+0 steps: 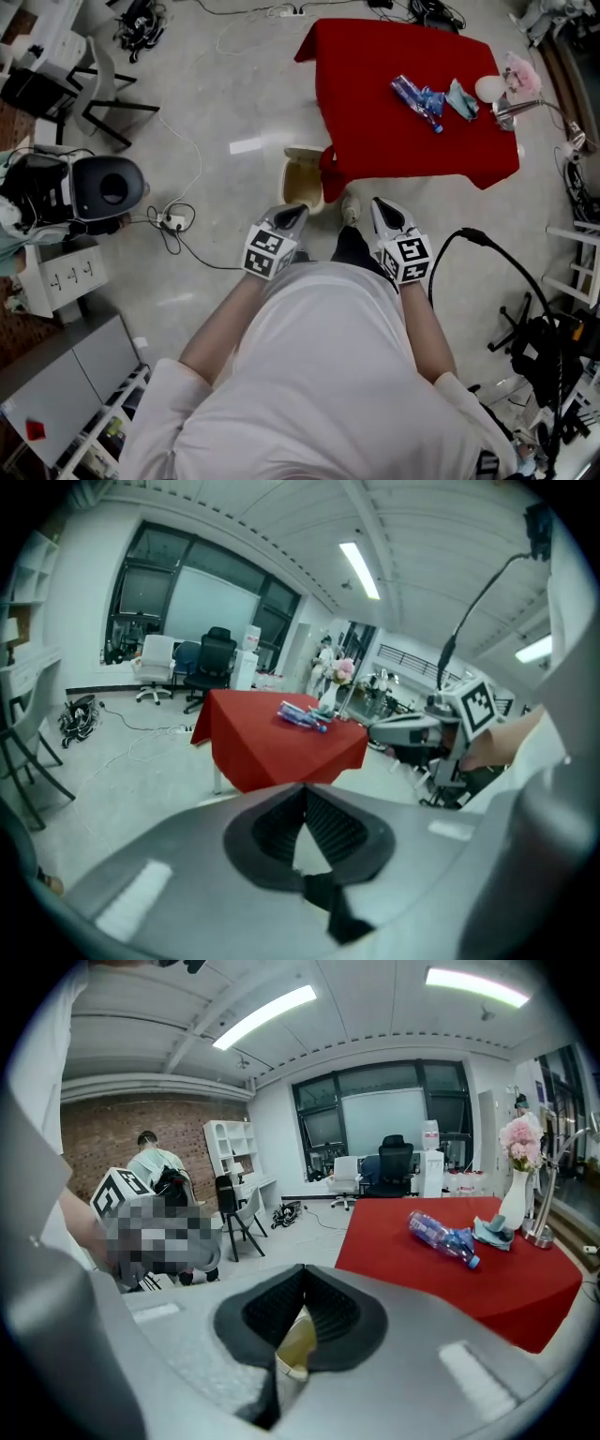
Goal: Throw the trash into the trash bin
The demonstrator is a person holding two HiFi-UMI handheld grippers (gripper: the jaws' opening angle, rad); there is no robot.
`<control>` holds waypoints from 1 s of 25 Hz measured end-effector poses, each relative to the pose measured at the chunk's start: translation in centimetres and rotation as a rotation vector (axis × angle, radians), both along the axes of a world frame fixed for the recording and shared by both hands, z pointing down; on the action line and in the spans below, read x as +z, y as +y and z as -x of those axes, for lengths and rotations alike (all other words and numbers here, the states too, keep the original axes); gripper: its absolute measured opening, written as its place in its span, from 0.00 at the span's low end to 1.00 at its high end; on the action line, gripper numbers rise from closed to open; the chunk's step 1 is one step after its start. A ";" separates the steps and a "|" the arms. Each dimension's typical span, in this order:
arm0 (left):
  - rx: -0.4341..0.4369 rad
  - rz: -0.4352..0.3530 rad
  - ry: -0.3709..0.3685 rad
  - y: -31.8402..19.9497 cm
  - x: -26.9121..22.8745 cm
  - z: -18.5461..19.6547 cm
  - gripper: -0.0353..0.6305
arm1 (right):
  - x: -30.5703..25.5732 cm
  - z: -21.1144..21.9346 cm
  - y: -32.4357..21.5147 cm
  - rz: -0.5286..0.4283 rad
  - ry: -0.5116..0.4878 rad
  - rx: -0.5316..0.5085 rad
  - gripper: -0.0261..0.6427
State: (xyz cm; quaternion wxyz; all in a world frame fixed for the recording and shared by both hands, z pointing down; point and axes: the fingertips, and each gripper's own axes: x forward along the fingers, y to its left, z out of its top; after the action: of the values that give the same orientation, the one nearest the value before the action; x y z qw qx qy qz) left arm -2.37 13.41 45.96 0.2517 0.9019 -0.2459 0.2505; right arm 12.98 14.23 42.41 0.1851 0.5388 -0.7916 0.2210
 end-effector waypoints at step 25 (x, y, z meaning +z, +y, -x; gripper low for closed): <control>-0.199 -0.044 -0.018 -11.2 -0.9 -16.7 0.06 | 3.1 -17.2 -15.9 0.040 0.100 -0.216 0.13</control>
State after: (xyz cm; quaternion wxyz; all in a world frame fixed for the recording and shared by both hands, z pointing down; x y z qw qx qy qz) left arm 14.29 2.25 45.05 0.2531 0.8761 -0.3420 0.2267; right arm 30.20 -1.68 45.47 0.2577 0.4567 -0.8303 0.1885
